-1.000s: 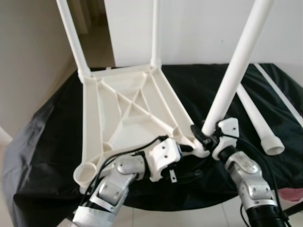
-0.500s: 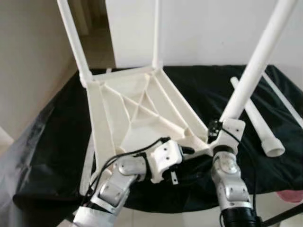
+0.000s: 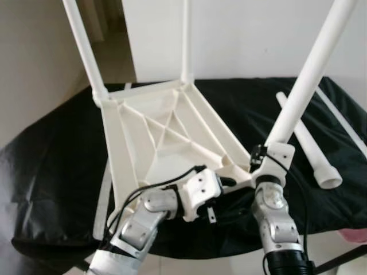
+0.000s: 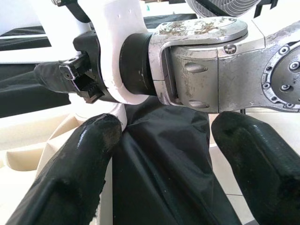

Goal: Building children table

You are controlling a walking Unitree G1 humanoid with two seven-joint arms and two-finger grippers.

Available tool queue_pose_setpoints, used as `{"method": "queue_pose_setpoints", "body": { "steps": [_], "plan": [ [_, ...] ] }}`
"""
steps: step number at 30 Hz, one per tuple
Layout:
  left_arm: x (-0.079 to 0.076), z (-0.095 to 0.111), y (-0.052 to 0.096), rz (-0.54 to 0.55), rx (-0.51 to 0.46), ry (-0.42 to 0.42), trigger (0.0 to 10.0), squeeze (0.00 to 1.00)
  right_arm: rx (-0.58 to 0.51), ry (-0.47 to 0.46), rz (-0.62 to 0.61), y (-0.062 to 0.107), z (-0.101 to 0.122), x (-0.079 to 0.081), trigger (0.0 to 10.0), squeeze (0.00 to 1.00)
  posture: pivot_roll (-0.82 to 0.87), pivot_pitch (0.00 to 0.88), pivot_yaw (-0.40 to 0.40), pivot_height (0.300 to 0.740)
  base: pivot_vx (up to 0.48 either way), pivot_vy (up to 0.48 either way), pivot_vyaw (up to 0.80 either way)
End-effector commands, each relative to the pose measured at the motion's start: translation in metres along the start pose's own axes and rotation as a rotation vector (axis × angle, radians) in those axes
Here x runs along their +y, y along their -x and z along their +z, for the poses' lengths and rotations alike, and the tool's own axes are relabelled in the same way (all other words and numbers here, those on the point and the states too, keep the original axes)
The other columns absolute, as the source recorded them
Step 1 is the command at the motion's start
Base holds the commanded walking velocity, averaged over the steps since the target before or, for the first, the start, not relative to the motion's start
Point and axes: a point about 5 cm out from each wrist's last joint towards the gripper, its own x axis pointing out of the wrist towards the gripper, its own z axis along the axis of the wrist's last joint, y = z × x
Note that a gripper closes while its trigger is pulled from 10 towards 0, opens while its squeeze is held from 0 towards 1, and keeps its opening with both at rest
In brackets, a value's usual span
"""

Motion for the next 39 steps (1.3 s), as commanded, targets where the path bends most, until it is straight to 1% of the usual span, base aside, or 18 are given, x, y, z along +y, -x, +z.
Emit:
{"method": "queue_pose_setpoints", "body": {
  "steps": [1, 2, 3, 9, 11, 15, 18, 19, 21, 22, 26, 29, 30, 31, 32, 34, 36, 39],
  "plan": [
    [0.002, -0.002, -0.001, 0.025, 0.012, 0.000, 10.0, 0.00, 0.100, -0.065, 0.012, 0.009, -0.019, 0.004, 10.0, 0.00, -0.09, 0.014, 0.013, 0.740, 0.000, 0.000, 0.00],
    [0.003, -0.002, -0.001, 0.026, 0.013, -0.002, 10.0, 0.00, 0.096, -0.070, 0.015, 0.009, -0.018, 0.004, 10.0, 0.00, -0.09, 0.014, 0.013, 0.740, 0.000, 0.000, 0.00],
    [0.003, -0.002, -0.001, 0.027, 0.012, -0.003, 10.0, 0.00, 0.086, -0.074, 0.020, 0.009, -0.017, 0.004, 10.0, 1.00, -0.09, 0.014, 0.014, 0.740, 0.000, 0.000, 0.00],
    [0.003, -0.001, -0.002, 0.027, 0.010, -0.003, 10.0, 0.00, 0.057, -0.099, 0.039, 0.008, -0.013, 0.003, 10.0, 1.00, -0.09, 0.016, 0.014, 0.740, 0.000, 0.000, 0.00],
    [0.003, -0.002, -0.002, 0.026, 0.010, -0.003, 10.0, 0.00, 0.027, -0.122, 0.060, 0.006, -0.007, 0.002, 10.0, 1.00, -0.09, 0.018, 0.014, 0.740, 0.000, 0.000, 0.00],
    [0.003, -0.001, -0.002, 0.026, 0.010, -0.002, 10.0, 0.00, 0.008, -0.142, 0.091, 0.007, -0.003, 0.002, 10.0, 1.00, -0.09, 0.019, 0.014, 0.740, 0.000, 0.000, 0.00],
    [0.003, -0.001, -0.002, 0.026, 0.009, -0.002, 10.0, 0.00, -0.017, -0.151, 0.177, 0.009, 0.001, 0.002, 10.0, 1.00, -0.09, 0.020, 0.015, 0.740, 0.000, 0.000, 0.00],
    [0.003, -0.001, -0.002, 0.026, 0.009, -0.002, 10.0, 0.00, -0.017, -0.151, 0.177, 0.009, 0.001, 0.002, 10.0, 1.00, -0.09, 0.020, 0.015, 0.740, 0.000, 0.000, 0.00],
    [0.003, -0.001, -0.002, 0.026, 0.009, -0.002, 10.0, 0.00, -0.031, -0.124, 0.240, 0.009, 0.003, 0.002, 10.0, 1.00, -0.09, 0.021, 0.014, 0.740, 0.000, 0.000, 0.00],
    [0.003, -0.001, -0.002, 0.027, 0.009, -0.002, 10.0, 0.00, -0.037, -0.104, 0.265, 0.007, 0.004, -0.001, 10.0, 0.00, -0.09, 0.020, 0.015, 0.740, 0.000, 0.000, 0.00],
    [0.004, -0.001, -0.002, 0.026, 0.010, -0.003, 10.0, 0.00, -0.065, -0.042, 0.355, 0.000, 0.009, -0.018, 10.0, 0.00, -0.10, 0.020, 0.016, 0.740, 0.000, 0.000, 0.00],
    [0.004, -0.001, -0.002, 0.026, 0.011, -0.003, 10.0, 0.00, -0.070, -0.030, 0.387, -0.002, 0.010, -0.021, 10.0, 0.00, -0.10, 0.019, 0.017, 0.740, 0.000, 0.000, 0.00],
    [0.004, -0.001, -0.002, 0.028, 0.011, -0.005, 10.0, 0.00, -0.069, 0.005, 0.468, -0.001, 0.012, -0.022, 10.0, 0.00, -0.09, 0.018, 0.011, 0.740, 0.000, 0.000, 0.00],
    [0.004, -0.001, -0.002, 0.028, 0.011, -0.005, 10.0, 0.00, -0.069, 0.005, 0.468, -0.001, 0.012, -0.022, 10.0, 0.00, -0.09, 0.018, 0.011, 0.740, 0.000, 0.000, 0.00],
    [0.004, -0.001, -0.001, 0.029, 0.011, -0.006, 10.0, 0.00, -0.066, 0.030, 0.530, -0.001, 0.013, -0.023, 10.0, 0.00, -0.09, 0.018, 0.011, 0.740, 0.000, 0.000, 0.00],
    [0.005, -0.001, 0.000, 0.037, 0.013, -0.005, 10.0, 0.00, -0.066, 0.095, 0.662, 0.003, 0.016, -0.031, 10.0, 0.00, -0.09, 0.018, 0.013, 0.740, 0.000, 0.000, 0.00],
    [0.005, -0.001, 0.000, 0.036, 0.013, -0.003, 10.0, 0.00, -0.053, 0.127, 0.737, 0.003, 0.017, -0.039, 10.0, 0.00, -0.09, 0.016, 0.017, 0.740, 0.000, 0.000, 0.00],
    [0.005, -0.001, 0.000, 0.034, 0.013, -0.004, 10.0, 0.00, -0.051, 0.143, 0.760, 0.003, 0.018, -0.040, 10.0, 0.00, -0.09, 0.015, 0.021, 0.740, 0.000, 0.000, 0.00]
  ]
}}
